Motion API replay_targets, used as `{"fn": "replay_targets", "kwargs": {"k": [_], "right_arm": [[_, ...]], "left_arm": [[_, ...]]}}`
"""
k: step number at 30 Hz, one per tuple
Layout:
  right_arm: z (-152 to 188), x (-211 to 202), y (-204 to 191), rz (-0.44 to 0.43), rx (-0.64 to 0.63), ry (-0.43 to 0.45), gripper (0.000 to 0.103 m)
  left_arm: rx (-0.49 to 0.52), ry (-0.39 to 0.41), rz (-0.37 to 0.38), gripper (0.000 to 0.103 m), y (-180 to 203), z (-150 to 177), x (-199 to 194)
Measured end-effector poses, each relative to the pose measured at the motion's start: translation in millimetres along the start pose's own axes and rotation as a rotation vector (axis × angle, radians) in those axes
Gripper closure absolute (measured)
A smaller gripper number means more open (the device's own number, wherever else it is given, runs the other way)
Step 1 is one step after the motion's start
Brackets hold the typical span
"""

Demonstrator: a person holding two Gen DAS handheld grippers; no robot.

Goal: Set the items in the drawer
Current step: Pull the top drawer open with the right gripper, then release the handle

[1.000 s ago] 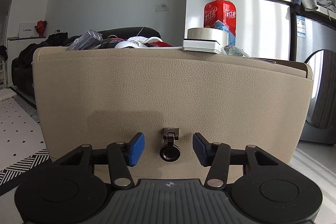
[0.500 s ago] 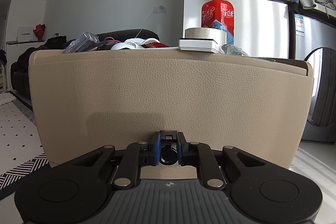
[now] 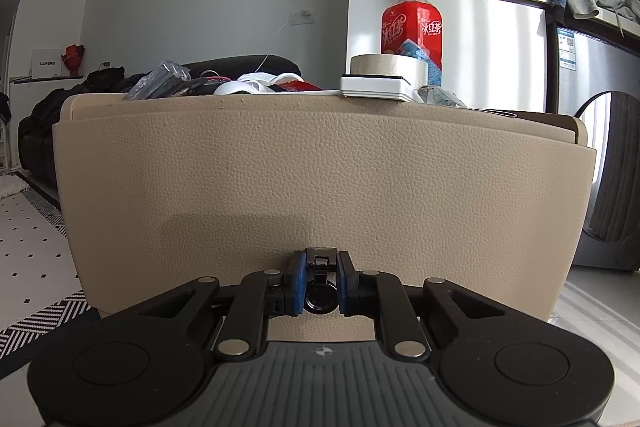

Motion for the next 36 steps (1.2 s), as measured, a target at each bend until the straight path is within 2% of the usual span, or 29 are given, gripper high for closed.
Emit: {"fn": "replay_targets", "kwargs": {"k": [16, 36], "right_arm": [[11, -38, 0, -0.02, 0.008, 0.009, 0.086], [24, -84, -1, -0.027, 0.029, 0.005, 0.086]], "left_arm": [[-0.008, -0.004, -0.014, 0.0, -6, 1, 1], [-0.02, -0.006, 0.013, 0.0, -4, 1, -8]]}}
Point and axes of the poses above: each gripper's, at about its wrist camera, not at the fingertips, and x roughly the way its jaws point, y to its right, z to its underside, the point moved 6 cm from there along x, roughly the way its jaws point
